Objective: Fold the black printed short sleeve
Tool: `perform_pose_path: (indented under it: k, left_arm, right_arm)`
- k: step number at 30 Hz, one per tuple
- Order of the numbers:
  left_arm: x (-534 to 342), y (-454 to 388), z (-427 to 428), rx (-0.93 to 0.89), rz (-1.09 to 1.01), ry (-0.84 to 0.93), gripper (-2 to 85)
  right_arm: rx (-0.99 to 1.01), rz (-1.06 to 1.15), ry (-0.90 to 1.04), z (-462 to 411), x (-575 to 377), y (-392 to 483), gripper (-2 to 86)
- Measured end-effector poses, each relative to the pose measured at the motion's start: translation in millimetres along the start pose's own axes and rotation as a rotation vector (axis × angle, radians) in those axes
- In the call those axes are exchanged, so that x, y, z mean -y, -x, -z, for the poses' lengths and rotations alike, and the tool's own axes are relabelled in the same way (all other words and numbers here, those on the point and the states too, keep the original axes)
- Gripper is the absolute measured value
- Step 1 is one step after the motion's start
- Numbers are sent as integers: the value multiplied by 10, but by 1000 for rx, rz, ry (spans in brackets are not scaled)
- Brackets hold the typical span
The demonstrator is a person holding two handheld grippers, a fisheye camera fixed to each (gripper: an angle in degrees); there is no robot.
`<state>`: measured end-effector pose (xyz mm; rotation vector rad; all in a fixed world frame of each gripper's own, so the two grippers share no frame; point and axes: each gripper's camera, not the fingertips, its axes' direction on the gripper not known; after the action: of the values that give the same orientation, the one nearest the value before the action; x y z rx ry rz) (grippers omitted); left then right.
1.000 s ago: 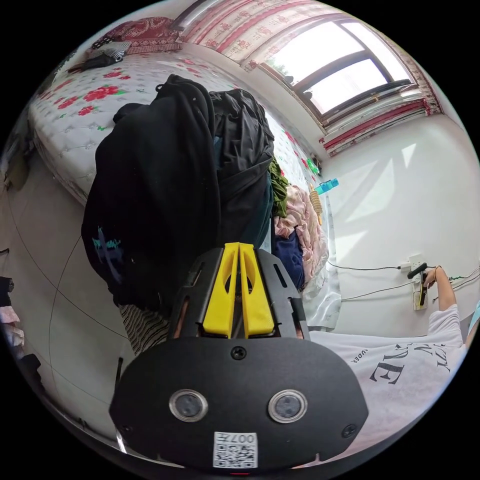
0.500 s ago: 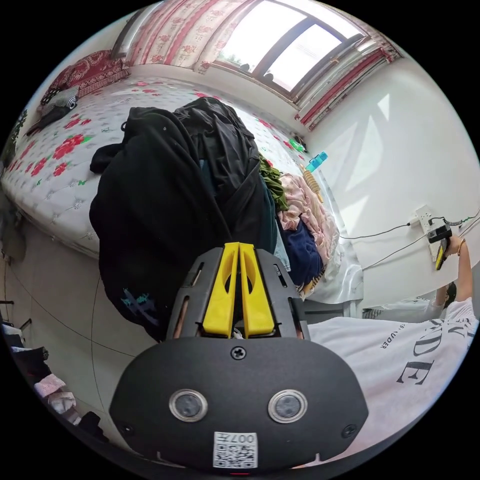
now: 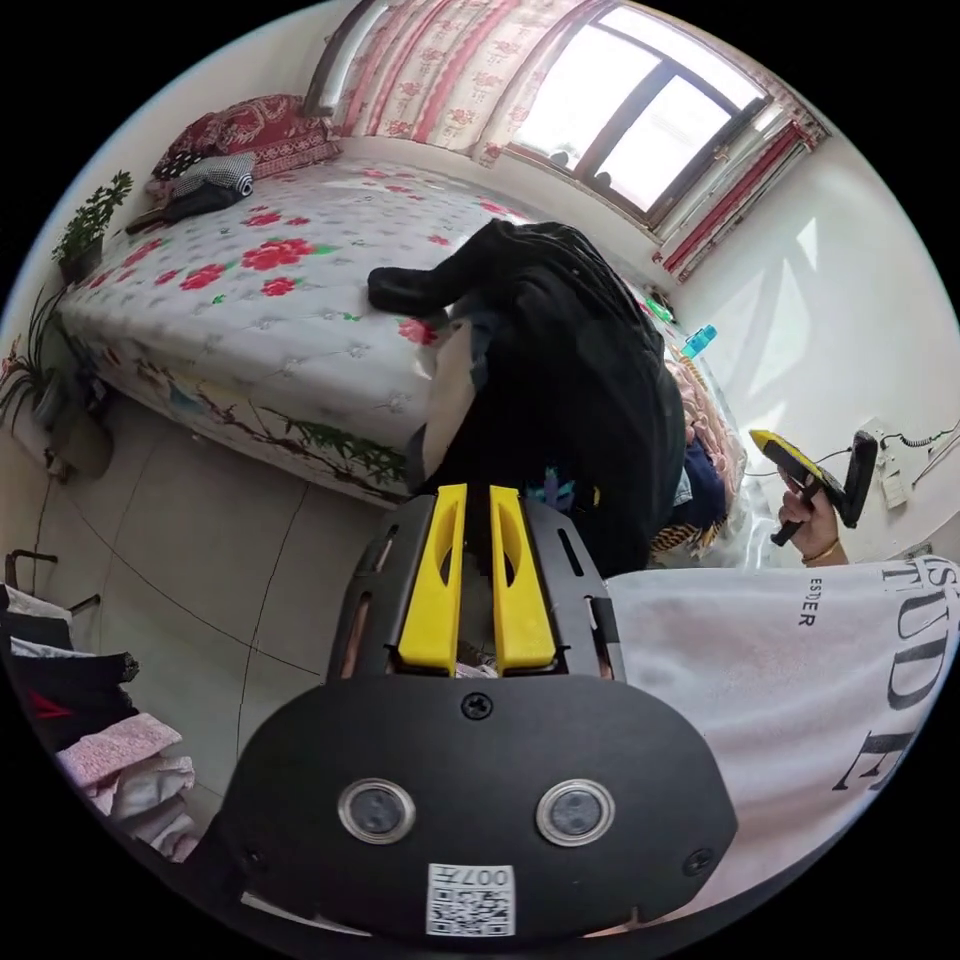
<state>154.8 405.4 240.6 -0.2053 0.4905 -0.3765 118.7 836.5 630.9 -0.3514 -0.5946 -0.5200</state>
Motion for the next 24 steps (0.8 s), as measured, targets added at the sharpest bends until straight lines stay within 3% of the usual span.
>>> perform_pose_path:
  k: [3,12,18,21,24]
  left_arm:
    - [-253,364,231,26,57,0,52]
    - [-844,988,803,70,228,-46,62]
    - [-1122,1193,934,43,388,-62,61]
    - [-1055,1311,973,71,401,-42,61]
    - [-799,1529,1027,76,399,-24,60]
  right_arm:
    - [74,-68,-74,92,111,184,63]
    - [-388,-122,-19,1120,276,382,137]
    - [-335,-304,146,1560,252,-229,119]
    - [-332,-356,45,2159,239,-288,89]
    - [-362,-265,16,2638,306,-105,70]
